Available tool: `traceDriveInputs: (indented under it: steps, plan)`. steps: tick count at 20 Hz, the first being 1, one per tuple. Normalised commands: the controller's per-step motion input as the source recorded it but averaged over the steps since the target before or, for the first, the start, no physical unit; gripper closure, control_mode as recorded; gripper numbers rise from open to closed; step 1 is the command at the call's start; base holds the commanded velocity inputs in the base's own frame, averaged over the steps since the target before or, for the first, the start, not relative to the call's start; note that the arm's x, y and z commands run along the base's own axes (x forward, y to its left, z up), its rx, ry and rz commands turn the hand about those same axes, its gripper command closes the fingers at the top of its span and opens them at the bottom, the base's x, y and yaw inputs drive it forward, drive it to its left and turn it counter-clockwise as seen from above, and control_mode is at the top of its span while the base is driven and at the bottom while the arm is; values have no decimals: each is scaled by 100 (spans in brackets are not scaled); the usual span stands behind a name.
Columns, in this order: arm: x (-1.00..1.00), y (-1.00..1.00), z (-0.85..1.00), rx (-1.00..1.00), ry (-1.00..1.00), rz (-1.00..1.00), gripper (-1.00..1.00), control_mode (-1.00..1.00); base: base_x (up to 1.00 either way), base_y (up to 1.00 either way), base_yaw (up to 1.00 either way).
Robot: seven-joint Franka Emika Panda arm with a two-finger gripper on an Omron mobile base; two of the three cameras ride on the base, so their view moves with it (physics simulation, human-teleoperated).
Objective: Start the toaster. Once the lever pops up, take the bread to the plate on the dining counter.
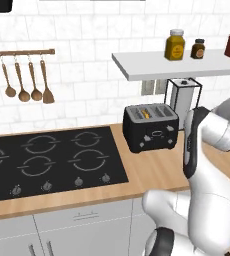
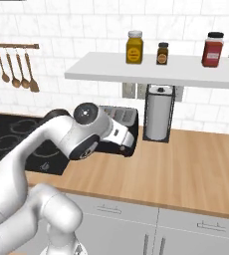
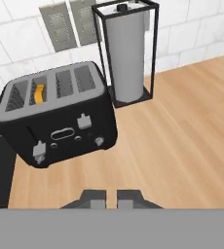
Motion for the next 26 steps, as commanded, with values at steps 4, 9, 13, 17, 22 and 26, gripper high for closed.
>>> traceDriveInputs:
  steps: [4,9,13,17,22,26]
  plan:
    - [-1,-6,0,2,-2,-2,-100,-100,0,0,0]
    - [0,0,0,0,0,0,-100,-100,0,0,0]
    - [0,0,0,0,0,0,-100,-100,0,0,0]
    - [0,0,0,0,0,0,-100,-100,0,0,0]
    - [0,0,0,0,0,0,-100,-100,0,0,0]
    - [0,0,0,0,0,0,-100,-100,0,0,0]
